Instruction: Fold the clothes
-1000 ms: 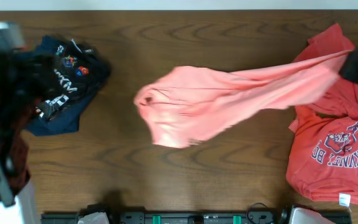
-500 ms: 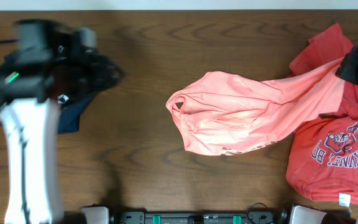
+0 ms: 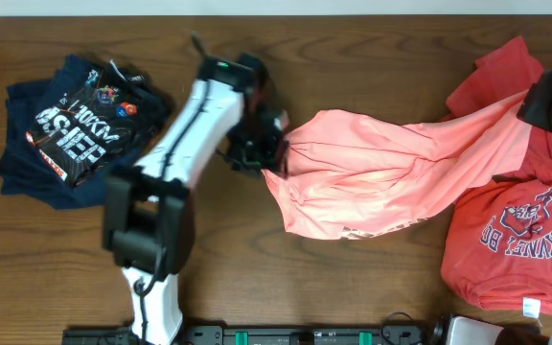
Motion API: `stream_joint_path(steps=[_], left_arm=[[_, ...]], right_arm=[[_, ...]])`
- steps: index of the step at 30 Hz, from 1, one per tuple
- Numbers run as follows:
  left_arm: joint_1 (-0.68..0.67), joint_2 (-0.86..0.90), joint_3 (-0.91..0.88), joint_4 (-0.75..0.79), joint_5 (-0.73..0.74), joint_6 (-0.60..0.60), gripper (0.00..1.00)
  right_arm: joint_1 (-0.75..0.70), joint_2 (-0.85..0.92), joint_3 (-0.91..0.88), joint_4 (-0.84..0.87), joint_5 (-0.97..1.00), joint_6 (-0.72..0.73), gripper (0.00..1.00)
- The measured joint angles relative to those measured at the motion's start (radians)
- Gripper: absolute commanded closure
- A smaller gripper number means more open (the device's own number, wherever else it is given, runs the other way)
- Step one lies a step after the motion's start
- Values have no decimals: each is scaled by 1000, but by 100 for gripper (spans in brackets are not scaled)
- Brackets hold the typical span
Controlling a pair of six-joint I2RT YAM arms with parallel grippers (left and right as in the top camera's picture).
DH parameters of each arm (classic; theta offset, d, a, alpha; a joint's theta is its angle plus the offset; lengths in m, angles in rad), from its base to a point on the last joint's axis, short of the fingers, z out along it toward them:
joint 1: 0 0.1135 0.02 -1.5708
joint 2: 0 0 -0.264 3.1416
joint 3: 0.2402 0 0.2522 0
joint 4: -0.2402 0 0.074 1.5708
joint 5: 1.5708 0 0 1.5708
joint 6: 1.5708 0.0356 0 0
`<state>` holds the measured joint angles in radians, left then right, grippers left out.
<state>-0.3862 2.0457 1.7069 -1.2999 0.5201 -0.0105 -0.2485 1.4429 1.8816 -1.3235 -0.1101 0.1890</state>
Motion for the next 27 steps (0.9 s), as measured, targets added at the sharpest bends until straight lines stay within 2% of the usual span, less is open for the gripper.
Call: stream_joint_path(steps=[15, 16, 18, 19, 23, 27], left_arm=[[-138, 92, -38, 163, -132, -163, 39], [-144, 96, -48, 179, -138, -179, 45], [-149, 104, -57, 188, -145, -206, 85], [-149, 107, -60, 190, -149, -206, 94], [-146, 108, -60, 171, -158, -222, 94], [-135, 84, -39, 85, -161, -216, 94]], right_arm=[[0, 0, 0, -4, 3, -7, 98], [0, 0, 0, -3, 3, -8, 98], [0, 0, 0, -4, 3, -8, 98], [0, 0, 0, -4, 3, -8, 98], [0, 0, 0, -4, 3, -8, 98], [0, 0, 0, -4, 14, -8, 99]])
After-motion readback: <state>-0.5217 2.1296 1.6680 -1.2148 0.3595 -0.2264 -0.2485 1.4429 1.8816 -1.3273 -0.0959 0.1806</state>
